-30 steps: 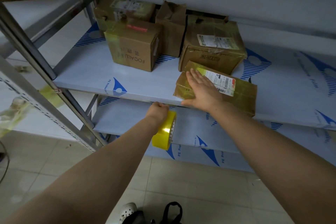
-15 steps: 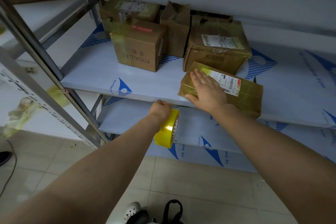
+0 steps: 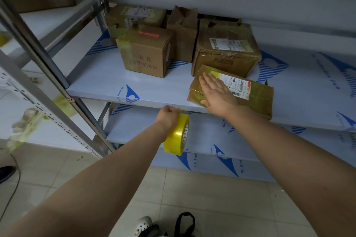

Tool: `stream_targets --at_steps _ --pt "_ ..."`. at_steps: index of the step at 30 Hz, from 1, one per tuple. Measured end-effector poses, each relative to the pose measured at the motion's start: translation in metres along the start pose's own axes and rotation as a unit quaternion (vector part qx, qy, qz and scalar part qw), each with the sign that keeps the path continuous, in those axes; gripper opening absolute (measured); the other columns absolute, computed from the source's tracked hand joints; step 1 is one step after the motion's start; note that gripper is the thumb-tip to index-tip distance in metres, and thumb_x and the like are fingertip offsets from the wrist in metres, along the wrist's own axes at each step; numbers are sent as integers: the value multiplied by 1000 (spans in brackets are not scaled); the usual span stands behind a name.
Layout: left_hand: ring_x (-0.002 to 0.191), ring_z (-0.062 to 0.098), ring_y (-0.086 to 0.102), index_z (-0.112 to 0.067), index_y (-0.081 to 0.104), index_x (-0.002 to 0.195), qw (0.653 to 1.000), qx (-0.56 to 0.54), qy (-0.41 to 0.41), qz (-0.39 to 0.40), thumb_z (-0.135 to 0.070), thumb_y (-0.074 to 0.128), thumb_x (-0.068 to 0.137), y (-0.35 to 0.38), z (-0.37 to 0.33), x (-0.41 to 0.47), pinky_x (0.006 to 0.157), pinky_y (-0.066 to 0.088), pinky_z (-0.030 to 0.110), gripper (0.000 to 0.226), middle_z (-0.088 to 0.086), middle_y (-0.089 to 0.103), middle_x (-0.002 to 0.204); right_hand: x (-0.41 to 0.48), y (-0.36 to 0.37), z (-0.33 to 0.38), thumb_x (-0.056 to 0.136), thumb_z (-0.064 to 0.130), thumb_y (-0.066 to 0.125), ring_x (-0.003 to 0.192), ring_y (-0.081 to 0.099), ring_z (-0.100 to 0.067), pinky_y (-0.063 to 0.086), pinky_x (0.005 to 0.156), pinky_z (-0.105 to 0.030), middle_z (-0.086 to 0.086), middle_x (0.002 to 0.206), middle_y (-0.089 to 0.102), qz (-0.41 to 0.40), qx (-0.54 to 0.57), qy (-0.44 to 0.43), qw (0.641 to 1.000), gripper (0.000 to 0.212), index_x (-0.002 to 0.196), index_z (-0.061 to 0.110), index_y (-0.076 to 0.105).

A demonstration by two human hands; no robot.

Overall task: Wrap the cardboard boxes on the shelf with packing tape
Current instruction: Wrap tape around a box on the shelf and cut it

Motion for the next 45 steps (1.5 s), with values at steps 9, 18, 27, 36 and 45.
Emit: stream_targets --at_steps 9,18,27,36,45 --pt "83 23 49 -19 47 85 998 -41 55 16 -30 48 99 -14 -15 -24 77 42 31 18 8 52 89 -53 -6 29 94 20 55 105 59 -19 44 85 -27 -5 117 62 -89 384 112 912 28 121 12 61" --pt "86 27 56 -23 53 82 993 -84 51 64 -15 58 92 -17 -21 -46 77 47 38 14 9 59 87 -66 10 38 94 13 57 91 55 -12 42 68 -18 -12 113 65 -94 609 195 763 19 107 1 65" --pt "82 24 60 -23 51 112 984 -134 52 105 -11 57 94 -14 -39 -60 76 53 38 22 10 60 99 -75 -32 46 98 20 50 105 57 -25 46 91 -37 -10 110 64 -214 476 150 840 18 105 8 61" --pt "87 24 57 -19 54 94 981 -130 79 118 -33 51 98 -16 -57 -66 82 51 40 15 9 58 92 -81 -60 42 95 21 56 92 62 -21 51 83 -38 1 93 65 -244 484 135 829 13 99 12 64" --pt "99 32 59 -20 52 97 987 -114 70 93 -28 45 101 -27 -59 -60 90 50 47 11 16 58 109 -71 -61 51 87 6 65 87 65 -22 57 82 -40 -6 85 61 -161 571 57 803 60 133 35 41"
Point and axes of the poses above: each hand's wrist, its own x-axis towards the middle knuckle, its own y-axis out of the palm, z = x × y, the point moved 10 cm from there along x, towards the middle knuckle
